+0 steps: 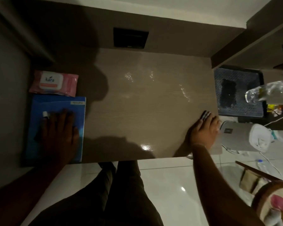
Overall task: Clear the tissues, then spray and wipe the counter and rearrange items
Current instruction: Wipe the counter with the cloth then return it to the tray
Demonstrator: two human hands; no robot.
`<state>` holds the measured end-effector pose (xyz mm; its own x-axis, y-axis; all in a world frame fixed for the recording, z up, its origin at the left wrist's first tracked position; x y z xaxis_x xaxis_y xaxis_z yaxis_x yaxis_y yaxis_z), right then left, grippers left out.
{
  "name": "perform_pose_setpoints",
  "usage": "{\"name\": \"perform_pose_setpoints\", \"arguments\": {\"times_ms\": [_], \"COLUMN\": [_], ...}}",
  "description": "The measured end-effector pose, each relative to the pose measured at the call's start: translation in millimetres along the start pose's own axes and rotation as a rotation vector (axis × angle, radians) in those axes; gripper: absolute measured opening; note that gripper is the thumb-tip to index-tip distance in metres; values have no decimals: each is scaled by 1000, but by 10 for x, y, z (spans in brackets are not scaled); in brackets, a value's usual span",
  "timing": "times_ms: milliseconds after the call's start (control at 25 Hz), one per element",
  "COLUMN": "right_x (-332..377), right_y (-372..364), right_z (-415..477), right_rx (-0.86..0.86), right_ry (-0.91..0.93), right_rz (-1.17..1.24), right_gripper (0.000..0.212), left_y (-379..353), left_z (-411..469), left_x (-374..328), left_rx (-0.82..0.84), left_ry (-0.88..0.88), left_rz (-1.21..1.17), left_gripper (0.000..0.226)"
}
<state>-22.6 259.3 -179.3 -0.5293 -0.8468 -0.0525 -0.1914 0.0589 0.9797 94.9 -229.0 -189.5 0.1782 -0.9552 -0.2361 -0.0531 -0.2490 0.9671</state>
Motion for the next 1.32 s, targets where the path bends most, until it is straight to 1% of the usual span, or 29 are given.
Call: {"name": "perform_pose_setpoints", "arguments": {"times_ms": [40, 80, 120, 160, 200, 280, 320, 360, 400, 440, 480, 560, 640, 680, 760, 840, 880, 920, 960, 1000, 1080, 1120, 1160, 1200, 1240, 1320], "right_x": [246, 546, 895, 1280, 1665, 2229, 2317, 2248, 2038, 1731, 1370, 728, 411, 380, 544, 1015, 1341, 1719, 2122, 2529, 3160, 3316, 3355, 3293, 3136, 2671], "right_y": [25, 46, 58, 58, 44, -50, -142, -252, -356, -441, -493, -494, -408, -335, -187, -25, 27, 46, 55, 38, -46, -133, -227, -328, -416, -583], "right_z": [123, 215, 269, 238, 118, -410, -787, -1178, -1516, -1761, -1893, -1776, -1242, -914, -197, 464, 713, 868, 893, 773, 211, -173, -580, -957, -1270, -1651], "right_rx": [-5, -8, -27, -48, -64, -66, -46, -15, 12, 17, 20, 16, 0, 3, -41, -73, -63, -65, -65, -75, -153, -189, -184, -129, -60, -8], "right_ry": [-6, 26, 108, 234, 397, 787, 993, 1156, 1247, 1278, 1251, 1089, 848, 714, 432, 212, 162, 166, 218, 327, 691, 888, 1067, 1199, 1269, 1302], "right_rz": [-1, -1, -1, -6, -12, -43, -69, -74, -73, -42, -6, 16, -45, -80, -50, 43, 77, 82, 67, 44, 32, 35, 44, 51, 51, 16], "right_gripper": [62, 62, 62, 61, 59, 56, 55, 55, 56, 56, 57, 56, 57, 58, 60, 64, 64, 63, 62, 60, 55, 53, 53, 55, 58, 65], "left_y": [-23, -68, -118, -167, -219, -286, -306, -323, -335, -349, -364, -370, -344, -331, -302, -321, -329, -336, -344, -353, -358, -355, -349, -341, -335, -308], "left_z": [41, 84, 135, 185, 250, 363, 408, 431, 457, 469, 455, 395, 348, 330, 316, 312, 301, 291, 285, 282, 253, 240, 234, 242, 247, 246], "left_x": [-44, -111, -193, -284, -357, -440, -446, -431, -408, -389, -383, -374, -336, -335, -345, -356, -361, -355, -349, -338, -335, -343, -351, -350, -350, -371], "left_rx": [-5, -12, -25, -42, -63, -108, -119, -124, -125, -122, -109, -68, -34, -31, -43, -72, -81, -86, -87, -91, -109, -119, -128, -136, -138, -130], "left_ry": [-29, -53, -58, -37, 7, 104, 128, 137, 143, 147, 147, 124, 95, 83, 77, 80, 83, 81, 71, 65, 60, 53, 49, 59, 76, 83], "left_rz": [-48, -118, -192, -251, -290, -330, -339, -351, -365, -369, -367, -364, -363, -365, -374, -386, -397, -408, -414, -412, -404, -409, -426, -455, -492, -561], "left_gripper": [61, 62, 60, 58, 57, 55, 55, 55, 56, 58, 58, 60, 61, 62, 63, 66, 67, 68, 69, 69, 67, 65, 65, 64, 64, 65]}}
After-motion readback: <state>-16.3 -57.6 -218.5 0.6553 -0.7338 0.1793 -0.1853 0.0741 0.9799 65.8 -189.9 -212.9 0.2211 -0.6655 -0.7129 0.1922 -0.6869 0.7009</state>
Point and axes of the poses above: each hand's wrist, its own z-axis towards the middle knuckle, its own y-axis out of the back of the hand, x = y × z, the point moved 1 cm from there along z, towards the middle knuckle, and after that the axes turned 12 degrees about -z, right-handed, at the moved point
